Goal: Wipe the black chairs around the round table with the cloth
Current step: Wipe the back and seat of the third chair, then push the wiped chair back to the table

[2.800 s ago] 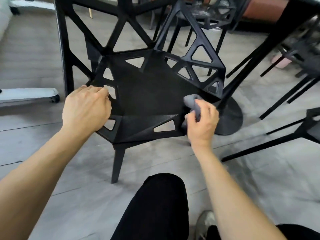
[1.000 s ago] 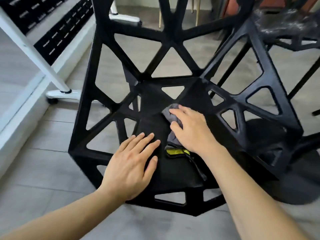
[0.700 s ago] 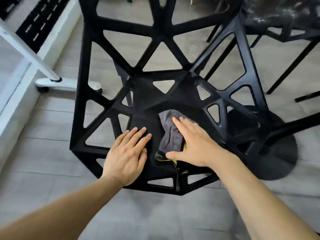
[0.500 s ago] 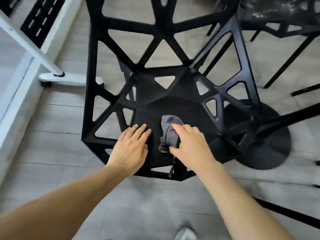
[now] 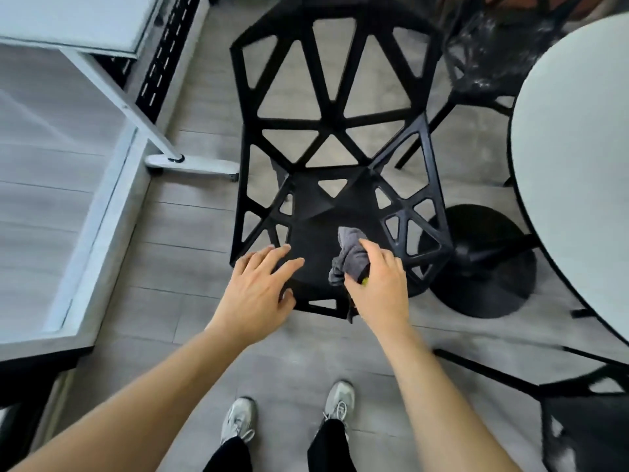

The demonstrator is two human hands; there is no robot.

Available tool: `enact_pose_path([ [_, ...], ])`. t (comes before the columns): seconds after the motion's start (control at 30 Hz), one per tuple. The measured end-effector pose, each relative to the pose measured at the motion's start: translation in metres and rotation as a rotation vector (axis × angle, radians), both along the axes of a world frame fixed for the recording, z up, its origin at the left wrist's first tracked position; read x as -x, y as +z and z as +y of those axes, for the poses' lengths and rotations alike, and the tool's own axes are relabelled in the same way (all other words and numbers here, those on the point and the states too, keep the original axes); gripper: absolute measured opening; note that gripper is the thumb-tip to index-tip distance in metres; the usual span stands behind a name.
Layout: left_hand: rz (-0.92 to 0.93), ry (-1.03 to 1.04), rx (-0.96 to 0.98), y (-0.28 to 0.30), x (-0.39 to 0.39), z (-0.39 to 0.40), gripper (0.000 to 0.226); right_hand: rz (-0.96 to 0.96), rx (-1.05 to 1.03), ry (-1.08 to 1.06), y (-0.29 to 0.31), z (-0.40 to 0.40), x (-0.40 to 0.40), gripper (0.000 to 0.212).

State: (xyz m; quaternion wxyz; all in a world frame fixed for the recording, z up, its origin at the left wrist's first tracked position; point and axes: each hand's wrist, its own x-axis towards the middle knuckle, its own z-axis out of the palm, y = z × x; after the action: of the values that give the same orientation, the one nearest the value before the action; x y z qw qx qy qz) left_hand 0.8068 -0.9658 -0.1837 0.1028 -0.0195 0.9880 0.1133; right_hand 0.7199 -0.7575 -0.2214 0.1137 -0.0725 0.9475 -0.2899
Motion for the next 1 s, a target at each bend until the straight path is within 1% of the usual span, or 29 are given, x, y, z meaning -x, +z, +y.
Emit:
enact_pose_path([
  [0.1, 0.019, 0.093, -0.016, 0.07, -0.023, -0.004, 0.05, -0.022, 0.057, -0.063, 0.06, 0.0, -0.021, 0.068],
  [0.2, 0.065, 0.129, -0.03, 0.126, -0.044, -0.016, 0.047, -0.002, 0.101, -0.081, 0.112, -0.01, -0.044, 0.07],
  [0.3, 0.104, 0.122, -0.05, 0.173, -0.062, -0.036, 0.044, 0.021, 0.119, -0.08, 0.159, -0.027, -0.064, 0.07],
  [0.4, 0.157, 0.107, -0.093, 0.206, -0.076, -0.064, 0.041, 0.067, 0.12, -0.089, 0.199, -0.051, -0.08, 0.069],
  [0.53, 0.193, 0.056, -0.118, 0.236, -0.092, -0.106, 0.042, 0.137, 0.122, -0.117, 0.241, -0.089, -0.101, 0.069],
  [0.67, 0.196, -0.022, -0.121, 0.255, -0.097, -0.151, 0.041, 0.202, 0.147, -0.23, 0.265, -0.13, -0.118, 0.068],
  [0.83, 0.188, -0.108, -0.122, 0.265, -0.076, -0.188, 0.038, 0.229, 0.162, -0.337, 0.275, -0.165, -0.132, 0.069],
  [1.0, 0.206, -0.162, -0.139, 0.267, -0.029, -0.207, 0.039, 0.202, 0.171, -0.409, 0.271, -0.181, -0.105, 0.069],
])
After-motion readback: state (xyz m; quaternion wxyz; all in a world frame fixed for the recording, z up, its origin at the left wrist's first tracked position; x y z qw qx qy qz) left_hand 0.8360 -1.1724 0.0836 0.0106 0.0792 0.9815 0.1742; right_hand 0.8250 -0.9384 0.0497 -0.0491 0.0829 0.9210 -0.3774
